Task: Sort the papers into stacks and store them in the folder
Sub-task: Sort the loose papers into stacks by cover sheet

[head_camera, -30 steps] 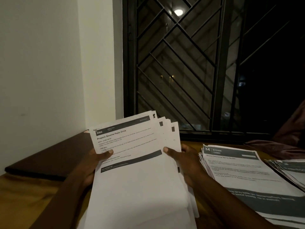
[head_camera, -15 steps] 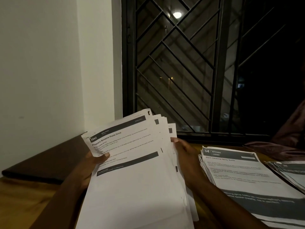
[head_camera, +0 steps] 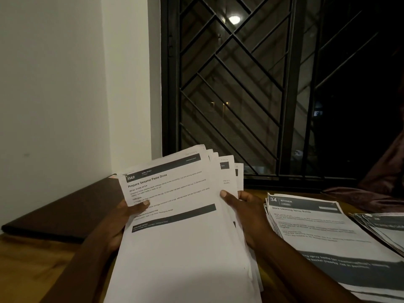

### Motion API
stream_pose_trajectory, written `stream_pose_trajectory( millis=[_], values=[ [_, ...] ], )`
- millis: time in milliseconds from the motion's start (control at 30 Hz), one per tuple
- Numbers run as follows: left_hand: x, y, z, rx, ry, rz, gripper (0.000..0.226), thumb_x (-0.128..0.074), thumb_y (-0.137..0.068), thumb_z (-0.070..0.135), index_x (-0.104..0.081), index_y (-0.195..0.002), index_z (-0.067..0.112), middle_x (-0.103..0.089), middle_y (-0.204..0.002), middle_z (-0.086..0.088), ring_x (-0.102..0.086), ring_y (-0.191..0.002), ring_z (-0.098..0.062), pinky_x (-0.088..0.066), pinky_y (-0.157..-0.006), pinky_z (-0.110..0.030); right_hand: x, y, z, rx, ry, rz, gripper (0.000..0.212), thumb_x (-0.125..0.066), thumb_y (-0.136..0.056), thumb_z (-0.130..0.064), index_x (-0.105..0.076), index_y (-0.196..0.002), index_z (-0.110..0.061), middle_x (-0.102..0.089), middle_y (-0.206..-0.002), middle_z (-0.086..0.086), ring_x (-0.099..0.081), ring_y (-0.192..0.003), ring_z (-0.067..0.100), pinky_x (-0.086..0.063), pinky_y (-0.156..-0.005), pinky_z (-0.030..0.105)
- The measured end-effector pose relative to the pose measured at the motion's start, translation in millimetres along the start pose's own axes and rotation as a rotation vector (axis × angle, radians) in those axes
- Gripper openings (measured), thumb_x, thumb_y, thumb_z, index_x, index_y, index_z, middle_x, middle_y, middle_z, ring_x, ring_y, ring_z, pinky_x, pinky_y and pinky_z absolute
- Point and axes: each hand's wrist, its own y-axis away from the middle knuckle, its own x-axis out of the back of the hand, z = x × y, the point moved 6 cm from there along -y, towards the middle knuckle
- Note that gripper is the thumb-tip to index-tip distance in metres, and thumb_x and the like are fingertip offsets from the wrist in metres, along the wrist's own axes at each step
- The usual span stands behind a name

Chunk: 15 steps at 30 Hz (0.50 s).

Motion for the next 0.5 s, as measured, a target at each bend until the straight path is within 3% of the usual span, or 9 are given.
stream_pose_trajectory(
  millis=[100,167,233,300,367,500],
  values=[
    [6,-1,2,-0.005,-0.030,0.035,0.074,-0.082,-0.069,0.003,-0.052,-0.136,0.013,-0.060,-0.131,-0.024,-0.059,-0.116,-0.048,-0.044,-0.088,-0.069,1,1,-9,0.126,0.084,0.057,0.025,-0.074,-0.081,-0.016,-0.060,-0.101,-0.022,-0.072,-0.102,0.000,-0.070,-0.089,0.015,-0.057,-0.071,0.028],
    [5,-2,3,-0.008,-0.025,0.042,0.062,-0.072,-0.077,-0.001,-0.053,-0.134,0.013,-0.060,-0.130,-0.024,-0.059,-0.115,-0.048,-0.047,-0.086,-0.068,0,3,-18,0.279,0.198,0.066,0.043,-0.072,-0.082,-0.010,-0.048,-0.107,-0.035,-0.065,-0.108,-0.009,-0.065,-0.094,0.007,-0.055,-0.070,0.021],
    [7,-2,0,-0.007,0.003,0.048,0.047,-0.053,-0.089,-0.005,-0.054,-0.133,0.012,-0.062,-0.127,-0.024,-0.060,-0.113,-0.047,-0.051,-0.083,-0.065,-5,6,-23,0.367,0.272,0.015,0.041,-0.069,-0.085,-0.013,-0.048,-0.107,-0.040,-0.061,-0.113,-0.014,-0.062,-0.100,0.005,-0.056,-0.076,0.023],
    [9,-2,1,-0.015,0.003,0.050,0.055,-0.066,-0.084,-0.004,-0.053,-0.134,0.012,-0.061,-0.129,-0.023,-0.059,-0.115,-0.047,-0.052,-0.083,-0.064,-8,2,-16,0.330,0.293,-0.034,0.027,-0.067,-0.088,-0.022,-0.055,-0.107,-0.037,-0.061,-0.116,-0.015,-0.061,-0.104,0.006,-0.056,-0.083,0.029],
    [9,0,3,-0.015,0.010,0.055,0.080,-0.085,-0.064,-0.001,-0.052,-0.135,0.013,-0.059,-0.132,-0.024,-0.057,-0.118,-0.048,-0.050,-0.085,-0.066,-9,-2,-4,0.201,0.245,-0.048,0.017,-0.067,-0.087,-0.028,-0.063,-0.103,-0.035,-0.065,-0.114,-0.010,-0.064,-0.103,0.010,-0.057,-0.083,0.034],
    [8,1,2,0.010,0.024,0.017,0.048,-0.059,-0.088,-0.003,-0.053,-0.133,0.011,-0.058,-0.132,-0.025,-0.054,-0.121,-0.049,-0.039,-0.094,-0.071,-2,-7,2,0.094,0.209,0.011,0.009,-0.071,-0.084,-0.019,-0.073,-0.091,-0.014,-0.072,-0.101,0.000,-0.067,-0.096,0.016,-0.054,-0.083,0.029]
  ],
)
